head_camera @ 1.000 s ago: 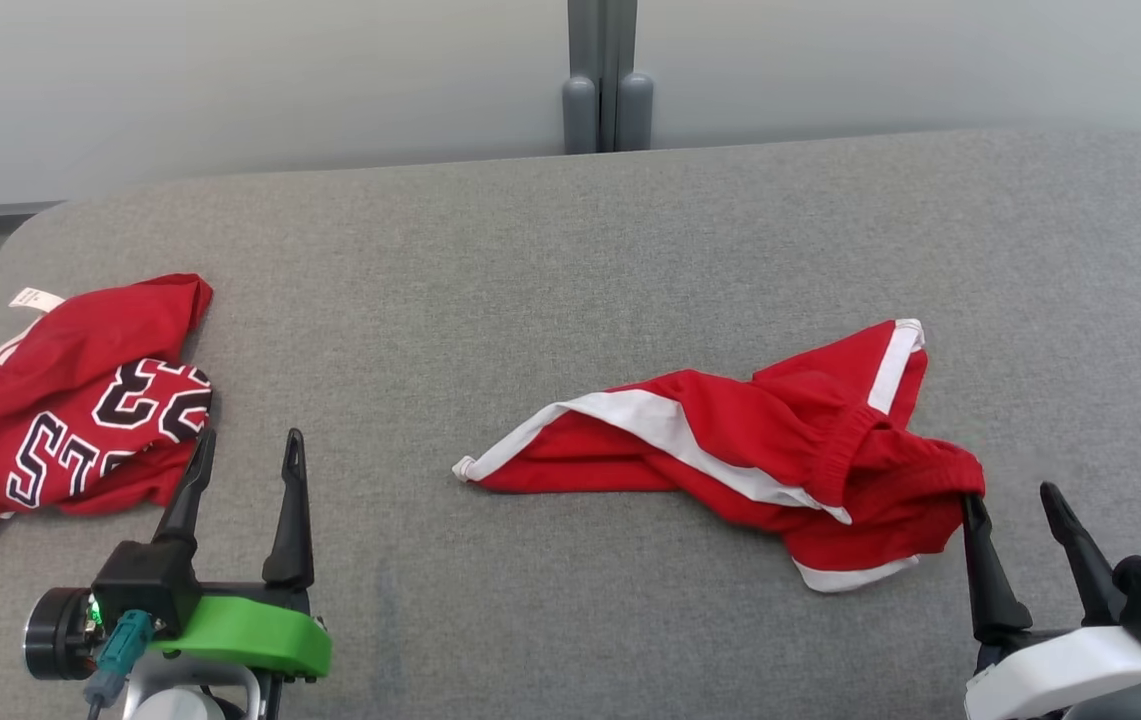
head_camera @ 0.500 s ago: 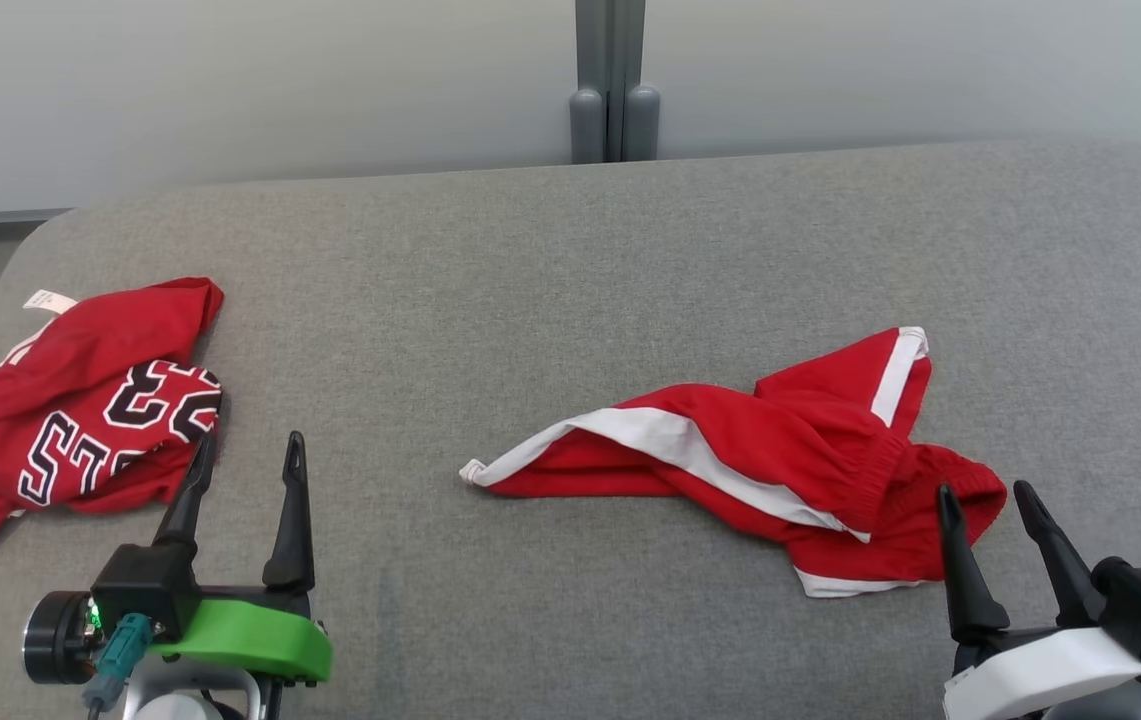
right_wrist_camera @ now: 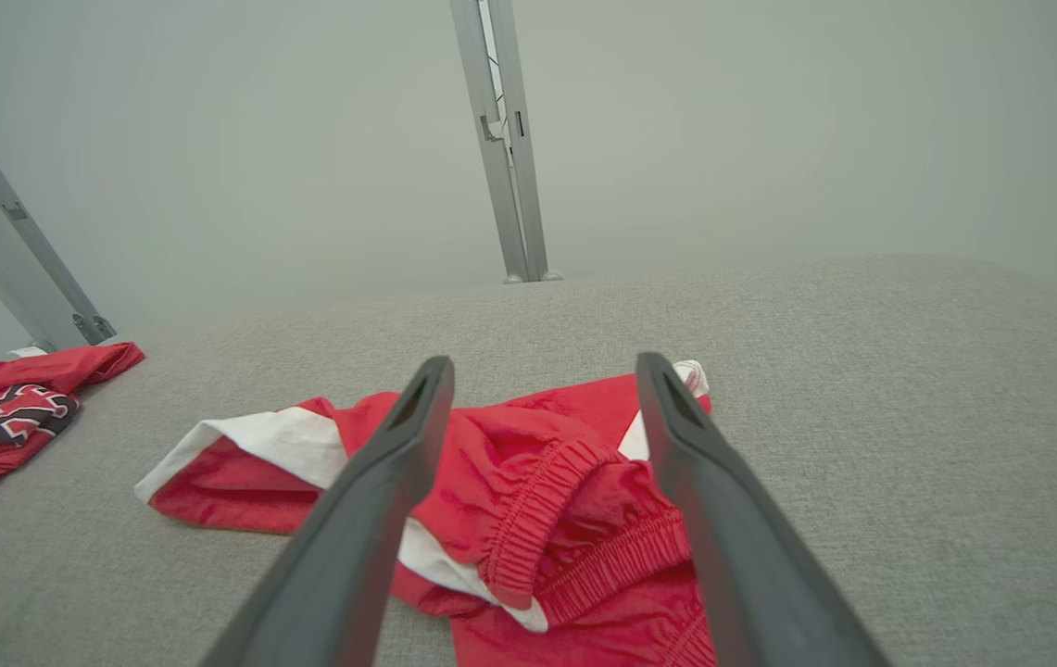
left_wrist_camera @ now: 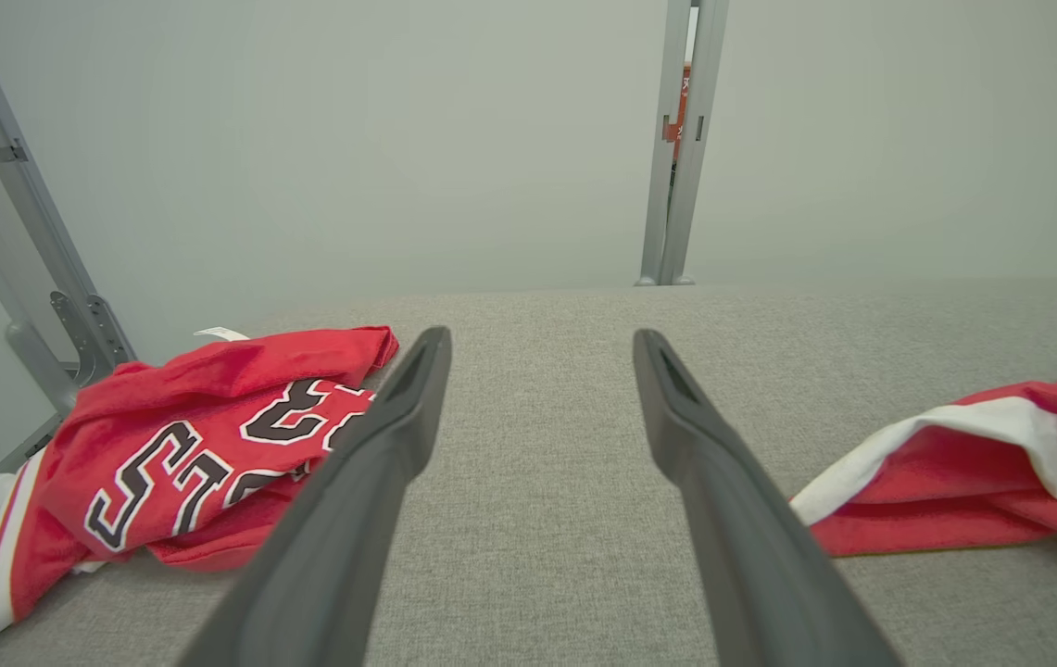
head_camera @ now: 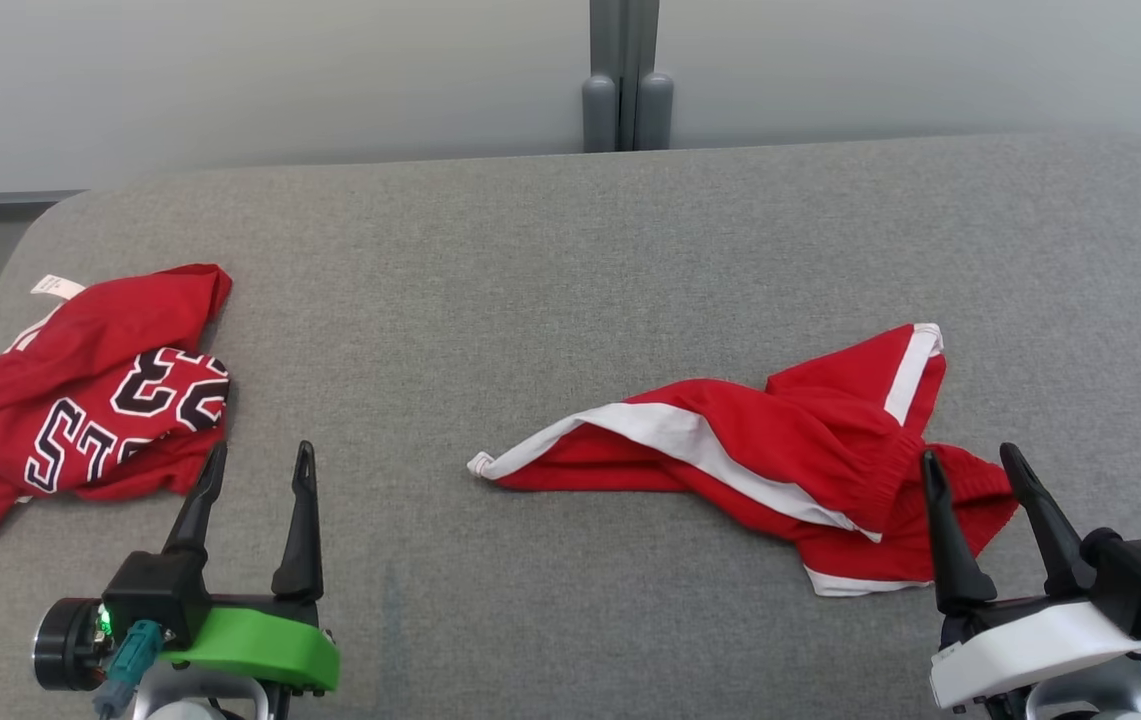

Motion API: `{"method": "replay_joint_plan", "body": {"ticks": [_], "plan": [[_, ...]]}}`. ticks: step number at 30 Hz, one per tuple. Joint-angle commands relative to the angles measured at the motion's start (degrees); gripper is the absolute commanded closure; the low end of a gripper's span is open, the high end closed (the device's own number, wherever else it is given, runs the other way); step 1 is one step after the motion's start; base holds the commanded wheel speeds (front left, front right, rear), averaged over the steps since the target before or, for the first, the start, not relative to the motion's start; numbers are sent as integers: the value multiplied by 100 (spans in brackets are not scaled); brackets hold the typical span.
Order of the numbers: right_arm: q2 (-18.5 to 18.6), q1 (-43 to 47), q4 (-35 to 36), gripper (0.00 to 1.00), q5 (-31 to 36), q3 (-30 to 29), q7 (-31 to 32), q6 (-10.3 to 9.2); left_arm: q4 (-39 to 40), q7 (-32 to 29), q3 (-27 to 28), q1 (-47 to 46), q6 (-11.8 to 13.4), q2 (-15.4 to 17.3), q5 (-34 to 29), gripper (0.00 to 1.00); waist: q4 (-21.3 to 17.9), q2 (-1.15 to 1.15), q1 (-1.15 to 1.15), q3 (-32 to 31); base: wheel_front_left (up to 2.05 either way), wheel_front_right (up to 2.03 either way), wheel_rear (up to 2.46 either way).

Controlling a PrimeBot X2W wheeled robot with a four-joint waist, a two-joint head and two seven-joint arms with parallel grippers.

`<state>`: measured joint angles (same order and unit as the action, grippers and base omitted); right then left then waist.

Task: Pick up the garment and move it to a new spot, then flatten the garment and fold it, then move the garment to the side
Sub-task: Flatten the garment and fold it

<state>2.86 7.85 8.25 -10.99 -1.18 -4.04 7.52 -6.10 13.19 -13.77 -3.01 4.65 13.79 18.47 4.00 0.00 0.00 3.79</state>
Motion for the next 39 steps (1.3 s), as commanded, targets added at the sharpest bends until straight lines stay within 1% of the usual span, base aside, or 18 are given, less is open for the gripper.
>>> {"method": "replay_joint_plan", "body": {"ticks": [1, 9, 11, 17, 20, 25, 34, 38, 39], "plan": [[8, -88, 36, 0, -9, 0, 4, -6, -2, 21, -15, 8, 25, 32, 58, 0, 17, 0, 0, 27, 0, 0, 0], [8, -112, 39, 0, 16, 17, 11, -6, -25, 20, -83, -69, 4, 25, 72, 0, 38, 0, 0, 46, 0, 0, 0], [8, -131, 67, 0, 13, 4, 19, -6, -31, -51, -186, -170, -75, 0, 67, 0, 48, 0, 0, 95, 0, 0, 0], [17, -297, 133, 0, 42, 59, 45, -6, -168, -371, -708, -770, -470, -240, 17, 0, 26, 0, 0, 431, 0, 0, 0], [49, -429, 142, 0, 40, 115, 25, -6, -431, -644, -942, -1116, -668, -398, 94, 0, -56, 0, 0, 660, 0, 0, 0], [60, -590, 63, 0, 32, 197, -21, -6, -1093, -1061, -1152, -1454, -876, -537, 224, 0, -218, 0, 0, 912, 0, 0, 0], [41, -692, -46, 0, -54, 190, -101, -6, -2048, -1294, -1132, -1741, -974, -618, 521, 0, -369, 0, 0, 1089, 0, 0, 0], [39, -718, -76, 0, -62, 198, -121, -6, -2374, -1213, -1147, -1925, -1035, -610, 572, 0, -416, 0, 0, 1143, 0, 0, 0], [38, -720, -82, 0, -61, 194, -124, -6, -2446, -1183, -1151, -1976, -1054, -605, 590, 2, -429, 0, 0, 1152, 0, 0, 0]]}}
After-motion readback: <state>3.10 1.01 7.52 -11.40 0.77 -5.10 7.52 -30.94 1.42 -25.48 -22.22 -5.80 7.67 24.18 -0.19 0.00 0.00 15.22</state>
